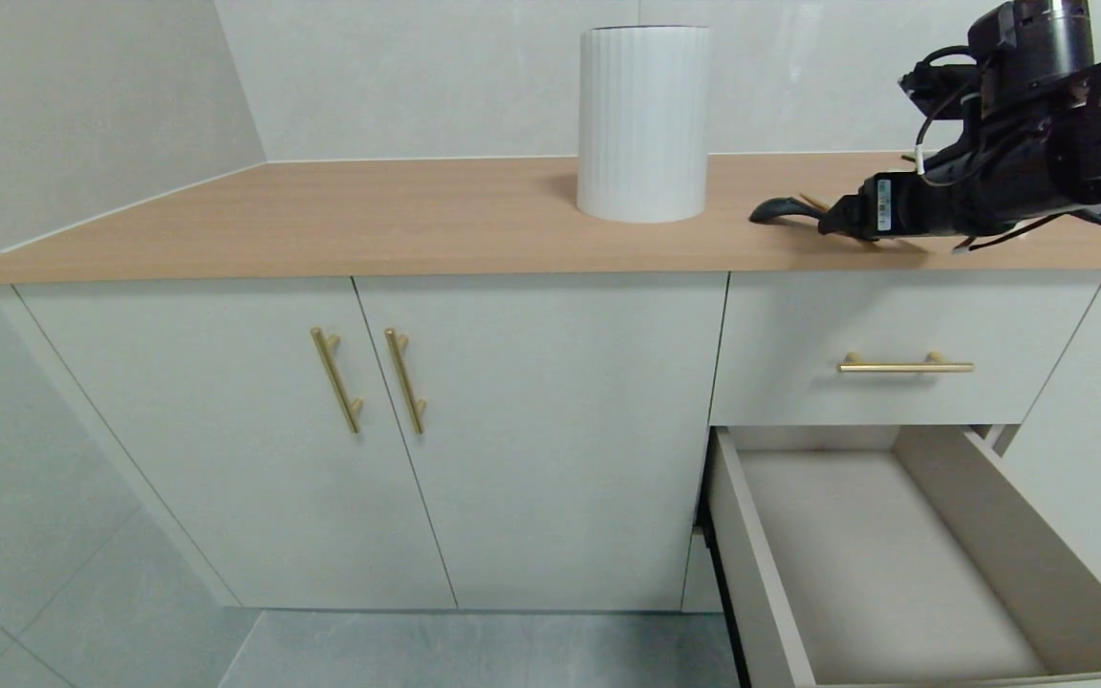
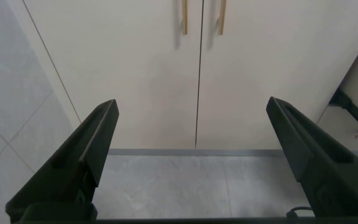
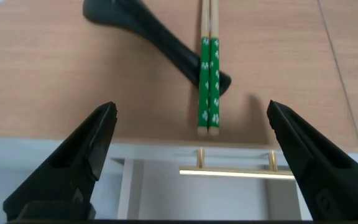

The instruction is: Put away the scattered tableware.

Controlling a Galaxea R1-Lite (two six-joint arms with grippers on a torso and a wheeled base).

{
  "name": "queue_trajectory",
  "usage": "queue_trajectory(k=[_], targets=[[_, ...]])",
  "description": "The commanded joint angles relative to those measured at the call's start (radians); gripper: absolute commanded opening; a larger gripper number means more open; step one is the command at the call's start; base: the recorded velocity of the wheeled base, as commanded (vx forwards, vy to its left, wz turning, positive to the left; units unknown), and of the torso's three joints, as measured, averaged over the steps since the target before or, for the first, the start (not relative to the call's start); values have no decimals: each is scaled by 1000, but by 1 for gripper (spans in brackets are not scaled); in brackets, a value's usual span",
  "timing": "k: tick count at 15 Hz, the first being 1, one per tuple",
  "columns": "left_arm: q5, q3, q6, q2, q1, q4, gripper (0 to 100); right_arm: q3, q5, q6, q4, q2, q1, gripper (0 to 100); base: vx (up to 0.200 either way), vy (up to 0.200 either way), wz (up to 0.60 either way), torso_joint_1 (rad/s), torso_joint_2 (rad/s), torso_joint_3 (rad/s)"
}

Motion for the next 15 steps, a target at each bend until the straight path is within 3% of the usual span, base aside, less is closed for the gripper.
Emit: queue_trajectory(k=[1,12,13,15], targets=[[0,0,0,0,0,-1,100,0,-12,0,-6,15,-1,100,0,0,0,0,0,0],[0,0,0,0,0,-1,100,0,-26,0,-21,21,-6,100,0,0,0,0,0,0],[0,0,0,1,0,-1,100,0,-26,1,-19,21,-9,0,0,0,0,0,0,0],[0,0,0,0,0,-1,100,0,-26,0,-16,21,-16,0,0,0,0,0,0,0]])
